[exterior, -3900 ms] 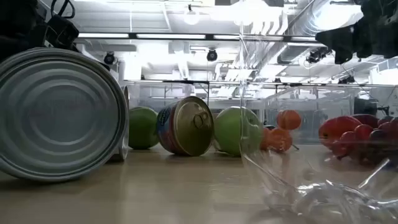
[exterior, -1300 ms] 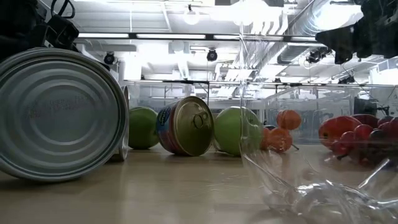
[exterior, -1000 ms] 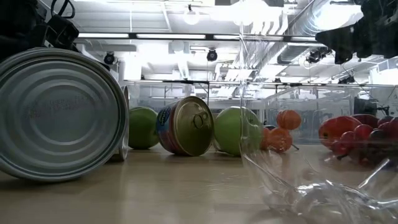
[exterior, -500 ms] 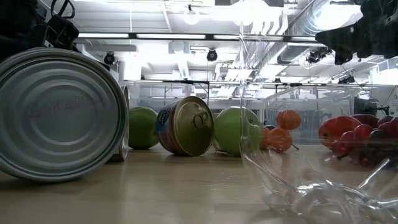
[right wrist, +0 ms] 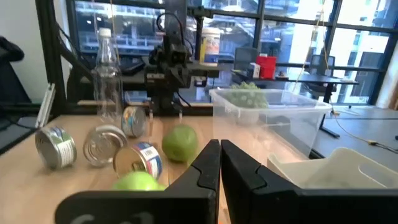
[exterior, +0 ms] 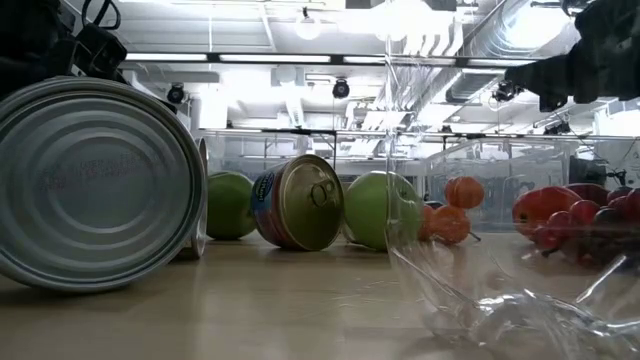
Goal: Pick & Place Food Item
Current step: Put the empty water bottle into the right transparent bin
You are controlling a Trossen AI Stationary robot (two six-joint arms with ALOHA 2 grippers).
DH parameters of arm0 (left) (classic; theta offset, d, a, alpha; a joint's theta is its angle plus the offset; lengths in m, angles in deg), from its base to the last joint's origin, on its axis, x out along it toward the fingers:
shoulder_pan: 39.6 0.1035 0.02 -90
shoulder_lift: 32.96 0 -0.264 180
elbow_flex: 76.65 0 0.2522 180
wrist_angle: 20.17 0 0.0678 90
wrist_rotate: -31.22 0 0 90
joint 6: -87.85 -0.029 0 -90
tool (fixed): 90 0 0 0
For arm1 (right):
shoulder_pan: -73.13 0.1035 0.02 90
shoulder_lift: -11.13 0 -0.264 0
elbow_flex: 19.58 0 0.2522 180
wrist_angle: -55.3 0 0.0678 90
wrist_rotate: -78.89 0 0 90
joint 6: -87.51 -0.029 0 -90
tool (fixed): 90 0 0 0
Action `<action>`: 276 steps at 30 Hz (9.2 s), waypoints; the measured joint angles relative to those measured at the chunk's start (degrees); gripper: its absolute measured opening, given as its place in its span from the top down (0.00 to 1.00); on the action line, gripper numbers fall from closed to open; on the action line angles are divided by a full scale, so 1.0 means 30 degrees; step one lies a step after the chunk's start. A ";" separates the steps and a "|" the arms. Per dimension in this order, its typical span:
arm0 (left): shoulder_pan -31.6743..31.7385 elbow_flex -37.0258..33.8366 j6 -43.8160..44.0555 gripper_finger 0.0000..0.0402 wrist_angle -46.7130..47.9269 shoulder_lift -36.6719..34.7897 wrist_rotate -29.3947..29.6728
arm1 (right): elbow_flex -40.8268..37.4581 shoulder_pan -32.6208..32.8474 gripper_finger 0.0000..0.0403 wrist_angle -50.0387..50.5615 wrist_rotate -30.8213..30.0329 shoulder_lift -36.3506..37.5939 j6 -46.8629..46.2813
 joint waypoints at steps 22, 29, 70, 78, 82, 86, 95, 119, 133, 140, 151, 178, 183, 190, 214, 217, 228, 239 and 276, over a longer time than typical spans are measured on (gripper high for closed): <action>-0.0001 0.0000 -0.1776 1.00 -0.0569 0.0002 0.0005 | 0.0044 0.0000 0.99 0.1233 -0.3465 0.0000 -0.1013; -0.0066 0.0002 -0.1756 1.00 -0.1071 -0.0003 0.0000 | 0.0029 0.0001 0.99 0.1118 -0.3462 0.0000 -0.1008; -0.0399 2.2340 0.4960 0.96 1.5367 0.7054 0.0592 | -0.0022 0.0007 0.99 -0.5931 0.1286 -0.0006 0.7385; -0.0386 2.2280 0.1035 0.96 1.5501 0.7393 0.5377 | -0.0022 0.0000 0.99 -0.4851 -0.0595 -0.0022 0.9465; -0.0393 2.2287 -0.0482 0.96 1.4191 0.8050 0.5620 | -0.0022 0.0000 0.99 -0.4880 -0.0339 -0.0022 0.9681; -0.0393 2.2287 -0.0272 0.96 1.2890 0.9252 0.5815 | -0.0022 0.0000 0.99 -0.4880 -0.0856 -0.0022 1.0729; -0.0372 2.2280 -0.3829 0.96 0.9881 1.2513 0.8839 | -0.0022 0.0000 0.99 -0.4623 -0.3567 -0.0022 1.2025; -0.5705 2.2258 0.8722 0.96 1.5021 0.9825 0.5591 | 0.3500 0.2114 1.00 -0.3885 -0.7280 -0.3766 0.2717; -0.6929 2.2272 0.6328 0.96 1.2307 0.8419 0.5637 | 0.9414 0.2634 0.99 -0.2612 -0.9741 -1.0586 0.4092; -0.6921 2.2659 0.7687 0.96 1.2356 0.8289 0.4948 | 1.0916 0.3278 0.96 -0.2478 -1.1967 -1.2471 0.6190; -0.6916 2.3074 0.5812 0.90 1.3387 0.8253 0.6764 | 1.3318 0.5880 0.60 -0.2661 -1.5702 -1.4471 0.5003; -0.6914 2.3066 0.3767 0.67 0.9859 0.9393 0.8056 | 1.3537 0.4218 0.40 -0.4823 0.4484 -1.7896 0.1285; -0.6914 2.3066 0.3687 0.67 0.9981 0.9813 0.8063 | 1.3538 0.3294 0.40 -0.4696 0.7895 -1.7894 0.0291; -0.6936 2.3052 0.3767 0.67 1.0231 1.0818 0.8063 | 1.3544 0.1524 0.40 -0.2443 1.0204 -1.7915 -0.0160; -0.6943 2.3037 0.6133 0.67 1.2439 1.2562 0.8071 | 1.3551 0.0248 0.40 -0.3137 0.5039 -1.8160 0.3033; -0.6943 2.3037 0.6171 0.67 1.2439 1.2558 0.8071 | 1.3537 0.0255 0.40 -0.3371 0.4330 -1.8214 0.3541; -0.6943 2.3037 0.6397 0.67 1.2468 1.2519 0.6708 | 1.3537 0.0240 0.40 -0.3480 -0.1185 -1.8899 0.2065; -0.6943 2.3037 0.7266 0.67 1.3670 1.2519 0.6715 | 1.3544 0.0415 0.40 -0.3246 -0.0604 -1.9302 0.4180; -0.6936 2.3037 0.7288 0.67 1.3745 1.2526 0.6674 | 1.3551 0.2681 0.03 -0.4236 -0.4676 -1.9482 0.4177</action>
